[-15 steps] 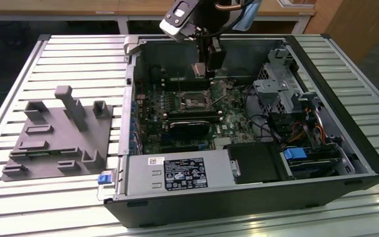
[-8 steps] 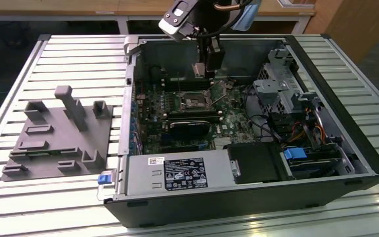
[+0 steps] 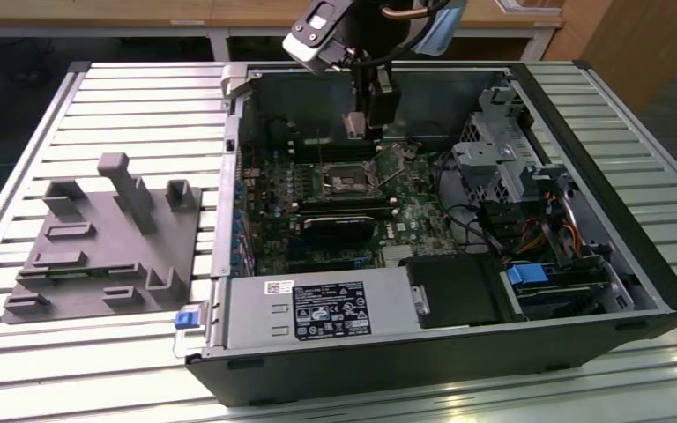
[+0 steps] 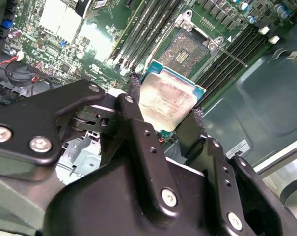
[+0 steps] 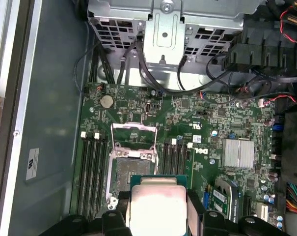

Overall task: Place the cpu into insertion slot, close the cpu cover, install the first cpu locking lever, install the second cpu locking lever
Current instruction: 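Place the cpu into insertion slot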

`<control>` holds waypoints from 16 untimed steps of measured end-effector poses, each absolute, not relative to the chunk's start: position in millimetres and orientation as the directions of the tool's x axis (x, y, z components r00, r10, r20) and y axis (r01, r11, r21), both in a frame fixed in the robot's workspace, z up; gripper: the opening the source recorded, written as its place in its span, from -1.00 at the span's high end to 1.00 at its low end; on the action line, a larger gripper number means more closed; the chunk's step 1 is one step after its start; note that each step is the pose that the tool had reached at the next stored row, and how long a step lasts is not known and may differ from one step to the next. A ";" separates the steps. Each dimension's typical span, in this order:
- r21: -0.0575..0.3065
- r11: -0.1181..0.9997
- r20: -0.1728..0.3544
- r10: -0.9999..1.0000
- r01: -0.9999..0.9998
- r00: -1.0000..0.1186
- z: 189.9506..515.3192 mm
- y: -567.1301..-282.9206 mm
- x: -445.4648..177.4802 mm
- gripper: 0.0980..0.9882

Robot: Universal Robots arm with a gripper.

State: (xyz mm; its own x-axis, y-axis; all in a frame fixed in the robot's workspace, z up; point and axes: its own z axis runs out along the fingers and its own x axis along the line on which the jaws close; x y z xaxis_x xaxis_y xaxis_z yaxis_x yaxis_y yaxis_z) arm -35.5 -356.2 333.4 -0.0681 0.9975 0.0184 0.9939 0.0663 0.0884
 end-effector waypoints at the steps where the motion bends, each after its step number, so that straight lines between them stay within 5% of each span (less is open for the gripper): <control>1: 0.088 0.064 0.018 0.998 0.994 -0.066 333.2 -356.2 -35.8 0.00; 11: 0.088 -0.085 0.018 0.996 0.992 0.084 327.4 -355.8 -37.1 0.00; 16: 0.089 -0.071 0.019 0.997 0.993 0.070 319.0 -353.6 -41.2 0.00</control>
